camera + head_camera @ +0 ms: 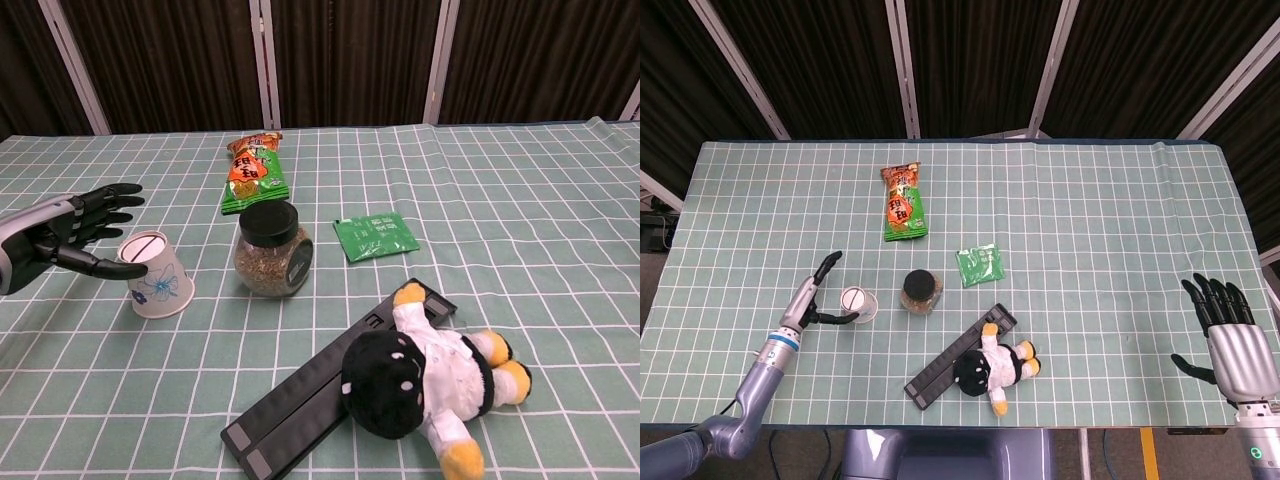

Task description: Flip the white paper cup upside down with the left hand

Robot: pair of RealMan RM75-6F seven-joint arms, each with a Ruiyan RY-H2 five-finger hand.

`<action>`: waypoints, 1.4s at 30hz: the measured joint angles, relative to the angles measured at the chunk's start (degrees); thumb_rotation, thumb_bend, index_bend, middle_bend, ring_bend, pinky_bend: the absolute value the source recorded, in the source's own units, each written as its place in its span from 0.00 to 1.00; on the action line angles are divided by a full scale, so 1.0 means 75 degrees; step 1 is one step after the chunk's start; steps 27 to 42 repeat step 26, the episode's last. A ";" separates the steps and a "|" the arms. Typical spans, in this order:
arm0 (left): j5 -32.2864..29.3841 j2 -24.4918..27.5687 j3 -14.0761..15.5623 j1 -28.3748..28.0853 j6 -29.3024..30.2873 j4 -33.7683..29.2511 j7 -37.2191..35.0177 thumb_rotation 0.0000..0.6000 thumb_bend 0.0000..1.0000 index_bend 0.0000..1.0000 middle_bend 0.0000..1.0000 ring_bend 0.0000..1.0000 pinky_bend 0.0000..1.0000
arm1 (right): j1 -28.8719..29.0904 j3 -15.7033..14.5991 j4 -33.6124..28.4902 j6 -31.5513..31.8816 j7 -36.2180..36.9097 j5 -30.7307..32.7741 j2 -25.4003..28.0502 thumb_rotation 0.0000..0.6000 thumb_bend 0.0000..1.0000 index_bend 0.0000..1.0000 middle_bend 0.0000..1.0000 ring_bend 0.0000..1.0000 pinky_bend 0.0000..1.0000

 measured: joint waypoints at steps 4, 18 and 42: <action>0.0147 0.0312 -0.0020 0.0076 0.0238 -0.0267 -0.0051 1.00 0.09 0.00 0.00 0.00 0.00 | -0.0011 -0.0010 -0.0017 0.0038 0.0055 -0.0057 0.0013 1.00 0.00 0.00 0.00 0.00 0.00; 0.0806 0.2411 0.0480 0.1155 0.2413 -0.2028 0.4560 1.00 0.09 0.00 0.00 0.00 0.00 | -0.0087 -0.0070 -0.0173 0.0300 0.0187 -0.0416 0.0130 1.00 0.00 0.00 0.00 0.00 0.00; 0.1297 0.3422 0.1230 0.2449 0.4177 -0.3665 0.7174 1.00 0.09 0.00 0.00 0.00 0.00 | -0.0119 -0.0076 -0.0154 0.0403 0.0219 -0.0539 0.0171 1.00 0.00 0.00 0.00 0.00 0.00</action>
